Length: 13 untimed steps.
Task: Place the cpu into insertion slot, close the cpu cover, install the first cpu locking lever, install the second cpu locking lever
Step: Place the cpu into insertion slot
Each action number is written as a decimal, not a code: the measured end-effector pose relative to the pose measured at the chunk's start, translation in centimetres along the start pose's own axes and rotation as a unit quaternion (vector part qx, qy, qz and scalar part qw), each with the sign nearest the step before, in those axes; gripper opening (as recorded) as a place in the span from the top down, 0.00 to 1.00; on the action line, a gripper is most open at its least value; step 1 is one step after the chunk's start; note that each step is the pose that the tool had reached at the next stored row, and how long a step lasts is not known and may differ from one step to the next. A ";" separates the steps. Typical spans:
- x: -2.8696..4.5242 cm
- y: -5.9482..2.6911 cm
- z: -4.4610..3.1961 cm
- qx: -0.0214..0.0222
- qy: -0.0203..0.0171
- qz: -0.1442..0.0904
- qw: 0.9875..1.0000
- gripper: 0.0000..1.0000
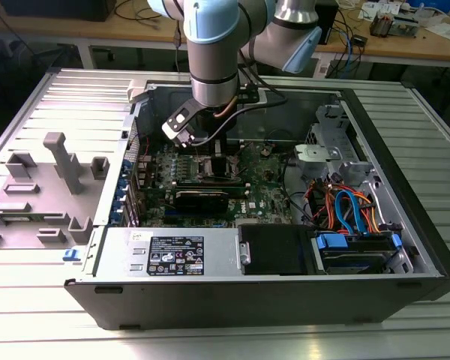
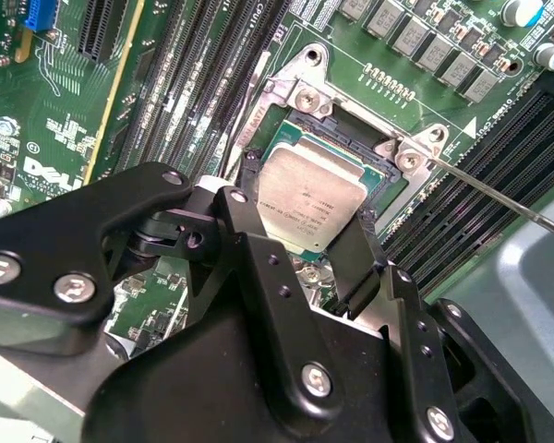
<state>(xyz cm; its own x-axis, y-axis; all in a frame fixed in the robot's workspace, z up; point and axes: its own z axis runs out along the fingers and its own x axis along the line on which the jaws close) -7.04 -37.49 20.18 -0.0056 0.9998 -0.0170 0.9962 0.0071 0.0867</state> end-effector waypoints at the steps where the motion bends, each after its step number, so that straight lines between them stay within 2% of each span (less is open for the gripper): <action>1: 0.00 0.00 0.00 0.000 0.000 0.000 1.000 0.46; 5: 0.01 0.00 0.00 0.000 0.003 0.000 1.000 0.46; 13: 0.00 -0.02 0.18 0.000 0.003 0.000 1.000 0.46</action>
<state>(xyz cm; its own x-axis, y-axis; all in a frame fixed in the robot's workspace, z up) -7.04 -37.49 20.00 -0.0056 0.9999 -0.0106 0.9962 0.0065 0.0866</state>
